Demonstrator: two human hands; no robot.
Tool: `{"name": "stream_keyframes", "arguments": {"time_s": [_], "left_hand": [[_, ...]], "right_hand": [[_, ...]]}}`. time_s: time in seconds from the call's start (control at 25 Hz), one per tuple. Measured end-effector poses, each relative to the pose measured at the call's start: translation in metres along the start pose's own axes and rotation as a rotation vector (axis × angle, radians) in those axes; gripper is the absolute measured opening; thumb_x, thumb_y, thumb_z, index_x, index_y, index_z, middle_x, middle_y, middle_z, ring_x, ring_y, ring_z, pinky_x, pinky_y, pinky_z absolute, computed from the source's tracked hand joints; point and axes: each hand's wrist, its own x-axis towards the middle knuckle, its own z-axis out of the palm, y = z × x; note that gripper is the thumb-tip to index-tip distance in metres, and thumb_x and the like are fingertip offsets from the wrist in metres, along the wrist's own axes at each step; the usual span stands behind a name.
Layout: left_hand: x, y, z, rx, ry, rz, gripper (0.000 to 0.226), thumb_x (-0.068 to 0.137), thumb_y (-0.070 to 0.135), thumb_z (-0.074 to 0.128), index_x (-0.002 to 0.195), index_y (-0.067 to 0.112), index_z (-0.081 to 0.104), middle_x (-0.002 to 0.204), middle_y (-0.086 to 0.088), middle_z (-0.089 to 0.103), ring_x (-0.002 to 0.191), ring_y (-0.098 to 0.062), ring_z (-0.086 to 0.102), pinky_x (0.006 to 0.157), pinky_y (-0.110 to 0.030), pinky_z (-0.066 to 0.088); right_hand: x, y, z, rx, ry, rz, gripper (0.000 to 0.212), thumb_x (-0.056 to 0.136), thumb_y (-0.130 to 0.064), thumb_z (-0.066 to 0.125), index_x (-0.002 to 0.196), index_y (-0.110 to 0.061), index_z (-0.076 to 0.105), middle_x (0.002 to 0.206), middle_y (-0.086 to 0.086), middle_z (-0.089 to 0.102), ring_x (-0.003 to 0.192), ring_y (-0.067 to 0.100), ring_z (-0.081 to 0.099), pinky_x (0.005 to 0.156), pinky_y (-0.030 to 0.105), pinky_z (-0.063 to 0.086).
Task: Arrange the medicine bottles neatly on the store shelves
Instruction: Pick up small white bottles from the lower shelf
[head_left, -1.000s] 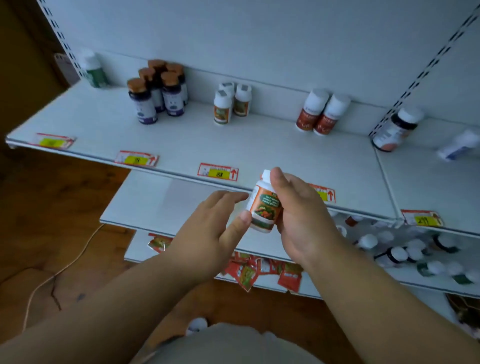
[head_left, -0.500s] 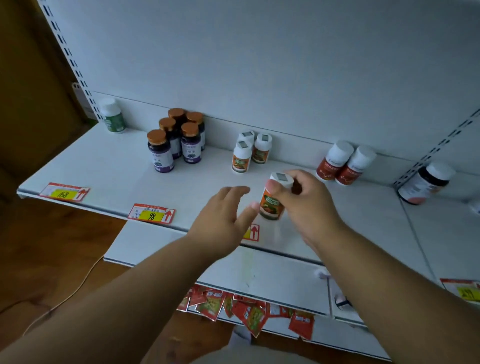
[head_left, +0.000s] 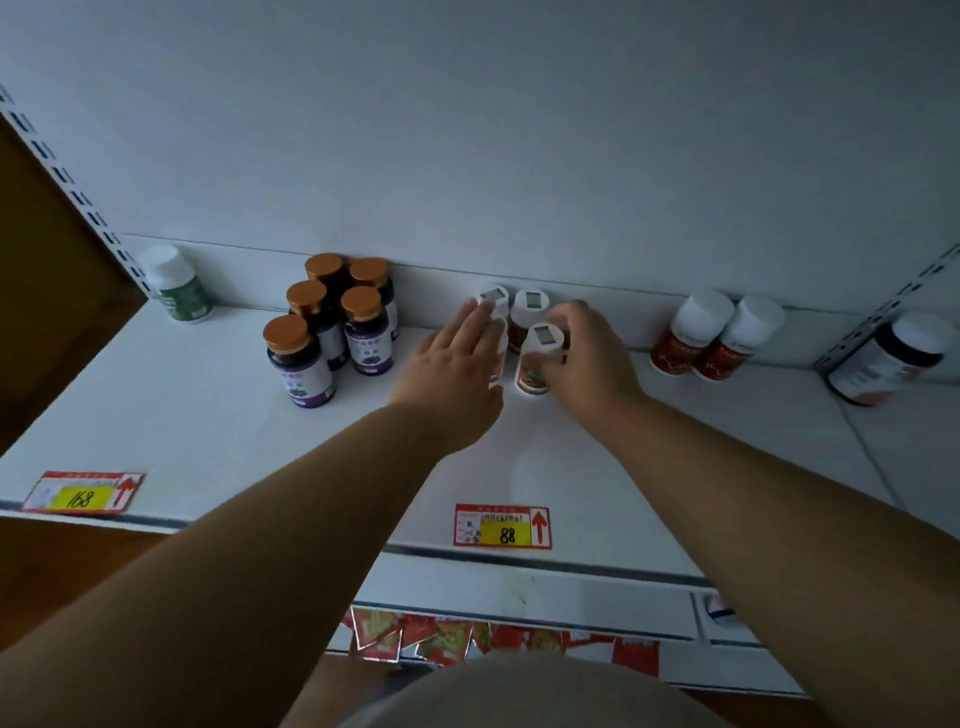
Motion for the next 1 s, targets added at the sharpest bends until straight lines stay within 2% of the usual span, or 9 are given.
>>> {"name": "stream_keyframes", "arguments": {"time_s": [0.16, 0.36, 0.44, 0.56, 0.64, 0.76, 0.88, 1.0], "left_hand": [[0.007, -0.013, 0.0, 0.019, -0.072, 0.05, 0.078, 0.094, 0.029, 0.047, 0.156, 0.019, 0.0, 0.164, 0.002, -0.006, 0.149, -0.013, -0.011, 0.119, -0.035, 0.002], [0.008, -0.019, -0.002, 0.06, -0.077, 0.129, 0.081, 0.095, 0.029, 0.046, 0.156, 0.016, -0.006, 0.164, -0.001, -0.012, 0.148, -0.015, -0.017, 0.114, -0.032, -0.007], [0.007, -0.023, 0.0, 0.081, -0.087, 0.159, 0.083, 0.095, 0.032, 0.046, 0.155, 0.016, -0.01, 0.163, -0.003, -0.015, 0.148, -0.016, -0.019, 0.114, -0.033, -0.009], [-0.004, -0.025, -0.003, 0.078, -0.035, 0.2, 0.086, 0.094, 0.037, 0.046, 0.154, 0.017, -0.013, 0.163, -0.006, -0.014, 0.148, -0.019, -0.02, 0.116, -0.035, -0.01], [-0.016, -0.017, -0.008, 0.001, 0.064, 0.238, 0.084, 0.092, 0.035, 0.052, 0.156, 0.015, 0.002, 0.164, -0.01, 0.006, 0.151, -0.025, 0.0, 0.119, -0.039, 0.003], [-0.047, 0.004, -0.012, -0.089, 0.202, 0.287, 0.071, 0.085, 0.029, 0.063, 0.147, 0.008, 0.035, 0.147, -0.016, 0.043, 0.135, -0.035, 0.039, 0.111, -0.049, 0.033], [-0.081, 0.031, -0.007, -0.118, 0.215, 0.315, 0.064, 0.083, 0.026, 0.067, 0.14, 0.008, 0.045, 0.136, -0.015, 0.054, 0.125, -0.036, 0.049, 0.104, -0.05, 0.04], [-0.116, 0.066, 0.003, -0.158, 0.194, 0.312, 0.05, 0.084, 0.022, 0.064, 0.132, 0.012, 0.053, 0.125, -0.01, 0.061, 0.116, -0.032, 0.055, 0.099, -0.047, 0.043]], "right_hand": [[-0.005, -0.003, 0.015, -0.037, 0.048, -0.036, 0.056, 0.079, -0.016, 0.077, 0.126, -0.01, 0.048, 0.123, 0.012, 0.052, 0.105, 0.03, 0.057, 0.08, 0.034, 0.046], [-0.004, -0.014, 0.025, -0.142, 0.079, -0.006, 0.052, 0.084, -0.013, 0.071, 0.128, -0.007, 0.046, 0.124, 0.018, 0.049, 0.1, 0.037, 0.059, 0.078, 0.036, 0.047], [-0.012, -0.016, 0.027, -0.14, 0.112, 0.035, 0.058, 0.085, -0.018, 0.071, 0.135, -0.01, 0.043, 0.127, 0.018, 0.048, 0.103, 0.036, 0.059, 0.081, 0.037, 0.048], [-0.033, -0.021, 0.017, -0.158, 0.139, 0.063, 0.073, 0.084, -0.025, 0.075, 0.144, -0.012, 0.036, 0.135, 0.018, 0.046, 0.118, 0.033, 0.051, 0.094, 0.041, 0.047], [-0.054, -0.023, 0.007, -0.201, 0.155, 0.059, 0.075, 0.082, -0.026, 0.077, 0.143, -0.01, 0.037, 0.138, 0.017, 0.044, 0.124, 0.034, 0.047, 0.1, 0.046, 0.045], [-0.09, -0.026, -0.008, -0.265, 0.189, 0.041, 0.064, 0.083, -0.03, 0.075, 0.136, -0.01, 0.045, 0.14, 0.014, 0.046, 0.125, 0.033, 0.047, 0.101, 0.049, 0.045], [-0.128, -0.024, -0.027, -0.292, 0.174, 0.02, 0.058, 0.087, -0.032, 0.07, 0.136, -0.01, 0.048, 0.137, 0.01, 0.051, 0.125, 0.029, 0.049, 0.103, 0.045, 0.043], [-0.177, -0.013, -0.048, -0.279, 0.183, -0.035, 0.047, 0.087, -0.031, 0.07, 0.127, -0.01, 0.057, 0.127, 0.009, 0.054, 0.116, 0.027, 0.054, 0.097, 0.04, 0.046]]}}
